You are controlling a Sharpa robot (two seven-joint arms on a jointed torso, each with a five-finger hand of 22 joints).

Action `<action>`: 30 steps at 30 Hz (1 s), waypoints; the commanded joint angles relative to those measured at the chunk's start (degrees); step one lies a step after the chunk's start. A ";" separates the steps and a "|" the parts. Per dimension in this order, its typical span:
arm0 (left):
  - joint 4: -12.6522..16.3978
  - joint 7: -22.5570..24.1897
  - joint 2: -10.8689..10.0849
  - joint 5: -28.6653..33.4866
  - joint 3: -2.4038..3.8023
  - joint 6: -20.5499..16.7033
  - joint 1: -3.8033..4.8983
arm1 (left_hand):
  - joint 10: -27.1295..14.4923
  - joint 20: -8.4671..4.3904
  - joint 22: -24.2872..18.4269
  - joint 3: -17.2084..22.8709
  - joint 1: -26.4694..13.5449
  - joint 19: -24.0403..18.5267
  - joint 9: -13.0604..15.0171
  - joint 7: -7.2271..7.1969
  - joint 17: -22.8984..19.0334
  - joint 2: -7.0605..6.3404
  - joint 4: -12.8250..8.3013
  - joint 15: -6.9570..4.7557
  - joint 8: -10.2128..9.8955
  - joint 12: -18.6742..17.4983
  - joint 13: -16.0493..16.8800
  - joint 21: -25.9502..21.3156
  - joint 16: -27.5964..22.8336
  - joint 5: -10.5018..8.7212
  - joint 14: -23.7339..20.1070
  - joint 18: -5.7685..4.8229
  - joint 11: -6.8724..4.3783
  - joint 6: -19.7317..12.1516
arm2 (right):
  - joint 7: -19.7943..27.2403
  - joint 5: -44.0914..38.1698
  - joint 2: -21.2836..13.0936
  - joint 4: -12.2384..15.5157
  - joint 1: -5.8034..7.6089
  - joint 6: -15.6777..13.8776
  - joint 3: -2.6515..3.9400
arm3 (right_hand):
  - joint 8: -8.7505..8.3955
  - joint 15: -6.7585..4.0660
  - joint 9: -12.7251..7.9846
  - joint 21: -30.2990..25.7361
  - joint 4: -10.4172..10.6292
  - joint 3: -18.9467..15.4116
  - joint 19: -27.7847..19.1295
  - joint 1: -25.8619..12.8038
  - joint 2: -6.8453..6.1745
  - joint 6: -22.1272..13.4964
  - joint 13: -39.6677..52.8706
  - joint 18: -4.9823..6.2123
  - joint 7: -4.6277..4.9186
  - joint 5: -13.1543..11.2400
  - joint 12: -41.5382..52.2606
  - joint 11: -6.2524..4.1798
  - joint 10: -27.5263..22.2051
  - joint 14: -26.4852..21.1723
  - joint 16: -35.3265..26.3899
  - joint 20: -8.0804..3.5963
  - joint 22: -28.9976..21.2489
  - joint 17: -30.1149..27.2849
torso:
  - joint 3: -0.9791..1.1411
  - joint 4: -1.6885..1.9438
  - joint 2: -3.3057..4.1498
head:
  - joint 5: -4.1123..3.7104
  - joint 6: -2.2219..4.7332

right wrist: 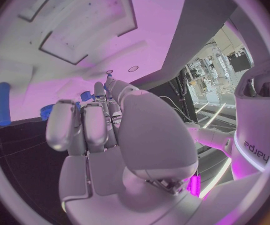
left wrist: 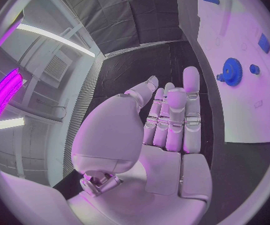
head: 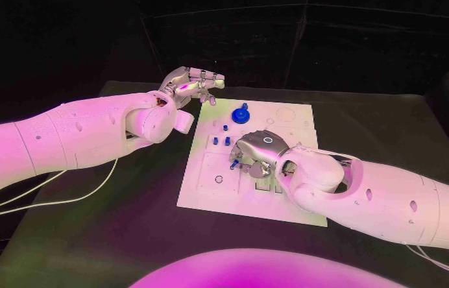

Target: Assemble the parts on the task board

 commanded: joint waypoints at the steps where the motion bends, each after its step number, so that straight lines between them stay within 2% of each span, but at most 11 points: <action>1: 0.08 0.02 0.00 0.18 0.04 0.76 0.09 | -0.32 0.30 -0.05 -0.34 0.02 -0.12 -0.07 0.08 -0.05 0.28 0.02 -0.02 0.38 0.30 0.09 -0.25 -0.14 0.20 -0.25 0.74 -0.13 -0.34 | -0.33 -1.52 0.13 0.14 0.06 0.85 0.02 | 0.26 -0.34 0.08 0.11 -0.10 0.30 0.57 -0.57 0.06 0.18 -0.07 -0.82 0.12 0.10 -0.21 0.10 0.32 2.22 0.20 0.02 0.10 0.10 | 0.01 -0.02 0.00 | 0.10 -0.12; 9: 0.11 0.06 0.02 0.18 0.04 0.75 0.09 | -0.33 0.30 -0.06 -0.35 0.02 -0.12 -0.07 0.08 -0.05 0.28 0.02 -0.02 0.38 0.30 0.09 -0.26 -0.13 0.20 -0.26 0.74 -0.12 -0.35 | -0.72 -3.06 0.54 -0.01 0.07 2.73 0.03 | 0.27 -0.36 0.10 0.15 -0.13 0.29 0.60 -0.92 -0.05 0.26 -0.13 -0.82 0.08 0.00 -0.24 0.07 0.38 2.22 0.21 0.02 0.16 0.05 | 0.02 -0.01 0.00 | 0.18 -0.31; 24: 0.04 -0.07 0.03 0.18 0.04 0.90 0.09 | -0.41 0.31 -0.08 -0.39 0.08 -0.13 -0.08 0.10 -0.05 0.30 0.00 0.00 0.39 0.34 0.11 -0.29 -0.11 0.20 -0.28 0.74 -0.11 -0.41 | -2.04 -6.44 1.15 0.52 0.05 2.19 0.03 | 0.26 -0.39 0.11 0.27 -0.15 0.28 0.68 -1.31 -0.19 0.32 -0.19 -0.87 0.01 -0.04 -0.26 0.03 0.46 2.21 0.22 0.02 0.37 0.02 | 0.02 -0.03 -0.01 | 0.18 -0.40; 30: 0.06 -0.11 0.03 0.18 0.04 0.93 0.09 | -0.41 0.31 -0.08 -0.39 0.08 -0.13 -0.08 0.10 -0.05 0.30 0.00 0.00 0.39 0.34 0.11 -0.29 -0.11 0.20 -0.28 0.74 -0.11 -0.41 | -1.85 -6.77 1.48 0.52 0.05 3.22 0.03 | 0.27 -0.39 0.12 0.33 -0.15 0.28 0.73 -1.39 -0.21 0.35 -0.20 -0.89 -0.01 -0.06 -0.27 0.02 0.49 2.22 0.27 0.02 0.47 0.06 | -0.03 -0.03 -0.02 | 0.14 -0.45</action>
